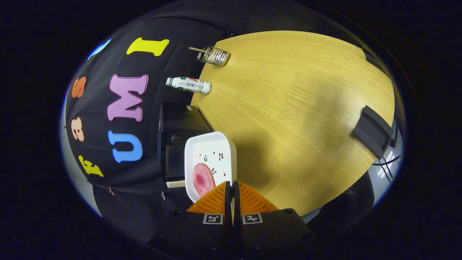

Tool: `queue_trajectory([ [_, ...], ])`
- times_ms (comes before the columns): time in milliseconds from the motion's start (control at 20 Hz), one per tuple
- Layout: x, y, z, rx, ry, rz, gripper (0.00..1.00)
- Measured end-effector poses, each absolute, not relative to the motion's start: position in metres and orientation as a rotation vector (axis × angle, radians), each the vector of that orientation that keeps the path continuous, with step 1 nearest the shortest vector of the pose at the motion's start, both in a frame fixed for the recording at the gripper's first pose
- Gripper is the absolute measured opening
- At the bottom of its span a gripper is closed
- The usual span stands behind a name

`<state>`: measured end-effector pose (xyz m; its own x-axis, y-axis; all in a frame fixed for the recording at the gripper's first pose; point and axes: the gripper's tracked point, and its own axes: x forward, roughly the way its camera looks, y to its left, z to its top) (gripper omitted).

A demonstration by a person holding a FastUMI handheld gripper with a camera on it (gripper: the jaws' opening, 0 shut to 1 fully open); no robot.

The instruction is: Open the toaster oven, put the food inside, and close the toaster oven door.

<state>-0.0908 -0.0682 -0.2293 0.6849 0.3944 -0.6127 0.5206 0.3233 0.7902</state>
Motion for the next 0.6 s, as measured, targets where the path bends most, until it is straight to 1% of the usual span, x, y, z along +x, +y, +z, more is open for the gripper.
queue_trajectory([
  [300,-0.057,0.010,-0.215,1.237,0.917,0.036,0.05],
  [450,-0.034,0.043,-0.210,1.240,0.922,0.056,0.05],
  [600,-0.013,0.066,-0.215,1.244,0.922,0.038,0.05],
])
